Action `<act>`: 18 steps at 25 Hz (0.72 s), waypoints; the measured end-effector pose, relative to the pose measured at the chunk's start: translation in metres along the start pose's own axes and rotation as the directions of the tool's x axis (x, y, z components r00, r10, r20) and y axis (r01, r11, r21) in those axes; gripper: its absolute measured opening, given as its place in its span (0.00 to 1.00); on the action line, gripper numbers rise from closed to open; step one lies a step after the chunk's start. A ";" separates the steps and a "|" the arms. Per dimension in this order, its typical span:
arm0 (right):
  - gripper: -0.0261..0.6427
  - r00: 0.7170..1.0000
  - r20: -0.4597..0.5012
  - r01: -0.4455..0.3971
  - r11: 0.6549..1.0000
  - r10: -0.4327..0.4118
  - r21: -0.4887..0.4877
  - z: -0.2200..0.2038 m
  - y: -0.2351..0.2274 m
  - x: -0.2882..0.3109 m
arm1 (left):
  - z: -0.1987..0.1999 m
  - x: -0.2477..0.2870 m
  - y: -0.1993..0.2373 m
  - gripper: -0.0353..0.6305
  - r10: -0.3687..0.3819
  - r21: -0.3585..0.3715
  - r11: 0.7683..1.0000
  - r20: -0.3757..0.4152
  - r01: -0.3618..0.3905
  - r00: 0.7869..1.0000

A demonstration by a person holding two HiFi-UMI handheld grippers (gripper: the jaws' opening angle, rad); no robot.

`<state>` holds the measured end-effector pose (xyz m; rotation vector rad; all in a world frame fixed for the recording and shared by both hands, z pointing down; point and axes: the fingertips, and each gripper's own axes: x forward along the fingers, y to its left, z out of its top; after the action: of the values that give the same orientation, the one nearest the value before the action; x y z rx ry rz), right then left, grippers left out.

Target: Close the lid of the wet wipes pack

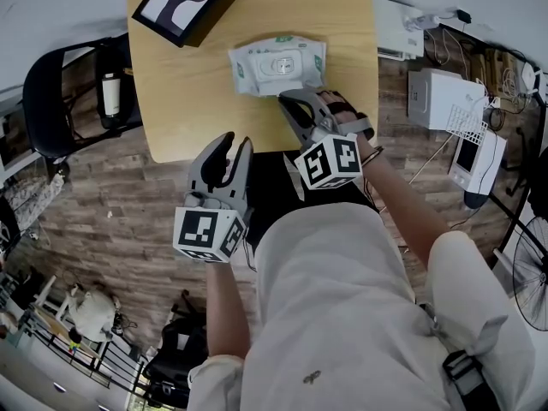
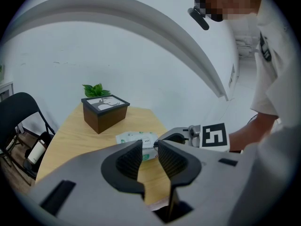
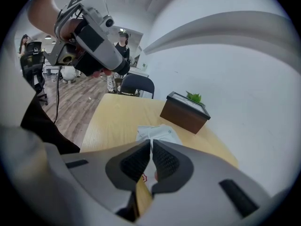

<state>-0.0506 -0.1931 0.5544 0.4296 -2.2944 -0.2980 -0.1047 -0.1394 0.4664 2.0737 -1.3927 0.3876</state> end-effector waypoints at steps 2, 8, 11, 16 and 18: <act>0.06 1.000 0.003 0.011 1.000 -0.011 0.001 0.002 -0.006 0.001 | 0.001 -0.001 0.000 0.21 0.002 0.000 1.000 0.002 -0.002 1.000; 0.06 0.999 0.007 0.038 0.999 -0.038 -0.009 0.007 -0.022 0.009 | -0.001 -0.001 0.001 0.21 0.005 -0.008 1.000 0.003 -0.005 1.000; 0.06 0.999 0.007 0.041 0.999 -0.041 -0.027 0.007 -0.029 0.013 | -0.002 0.001 0.000 0.21 0.003 -0.014 1.000 0.005 -0.003 1.000; 0.06 0.999 0.006 0.047 0.998 -0.047 -0.035 0.006 -0.039 0.020 | -0.002 0.002 -0.003 0.21 -0.001 -0.027 1.000 0.011 0.001 1.000; 0.06 0.999 0.002 0.044 0.999 -0.044 -0.030 0.005 -0.043 0.023 | -0.003 0.002 -0.005 0.21 -0.002 -0.025 1.000 0.008 0.003 1.000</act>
<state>-0.0600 -0.2408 0.5516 0.4653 -2.2814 -0.3539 -0.0995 -0.1377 0.4683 2.0592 -1.3929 0.3593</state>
